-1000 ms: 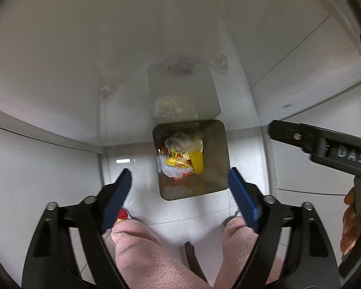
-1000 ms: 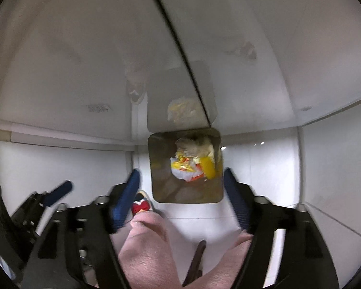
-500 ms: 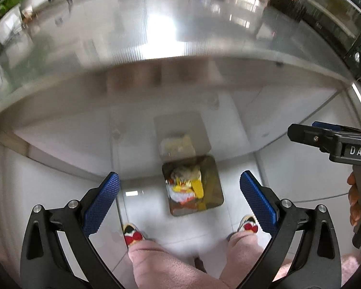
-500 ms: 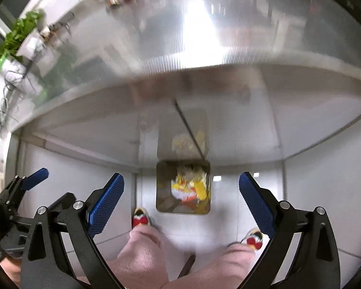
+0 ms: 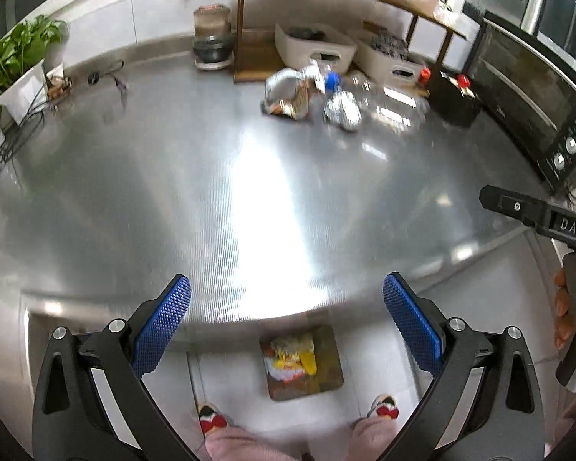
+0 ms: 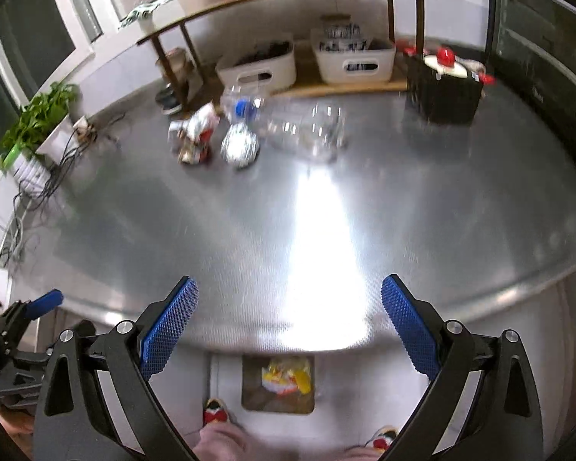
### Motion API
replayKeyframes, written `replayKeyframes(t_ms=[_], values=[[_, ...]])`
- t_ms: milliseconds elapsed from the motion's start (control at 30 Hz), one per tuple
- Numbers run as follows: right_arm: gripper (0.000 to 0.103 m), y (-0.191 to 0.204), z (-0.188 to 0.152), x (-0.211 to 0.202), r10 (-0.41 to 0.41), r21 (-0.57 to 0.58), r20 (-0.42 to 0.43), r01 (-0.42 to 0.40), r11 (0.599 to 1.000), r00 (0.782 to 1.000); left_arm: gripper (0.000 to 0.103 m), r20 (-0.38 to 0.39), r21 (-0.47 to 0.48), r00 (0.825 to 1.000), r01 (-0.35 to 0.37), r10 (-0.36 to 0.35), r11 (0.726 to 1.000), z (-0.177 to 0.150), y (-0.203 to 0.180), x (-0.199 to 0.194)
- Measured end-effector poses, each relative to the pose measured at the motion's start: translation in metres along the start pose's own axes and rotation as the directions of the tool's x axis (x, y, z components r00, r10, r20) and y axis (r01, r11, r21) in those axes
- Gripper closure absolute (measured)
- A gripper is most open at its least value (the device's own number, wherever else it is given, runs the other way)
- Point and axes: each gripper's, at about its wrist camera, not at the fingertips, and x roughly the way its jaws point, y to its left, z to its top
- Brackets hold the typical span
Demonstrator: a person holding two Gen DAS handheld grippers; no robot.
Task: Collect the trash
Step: 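Grasp the white-red snack wrapper with the left tool while the right grasps the plastic bottle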
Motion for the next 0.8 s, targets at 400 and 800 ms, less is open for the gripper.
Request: replayKeyframes(t_ms=[400, 800], values=[[0.006, -0.007, 0.09, 0.038, -0.035, -0.052, 0.072, 0.039, 0.998, 0.997, 0.009, 0.059, -0.001, 0.998, -0.006, 0.006, 1.0, 0.104, 0.0, 0.033], [0.006, -0.019, 0.146, 0.083, -0.025, -0.11, 0.068, 0.032, 0.993, 0.997, 0.009, 0.062, 0.008, 0.998, -0.017, 0.016, 1.0, 0.176, -0.006, 0.086]])
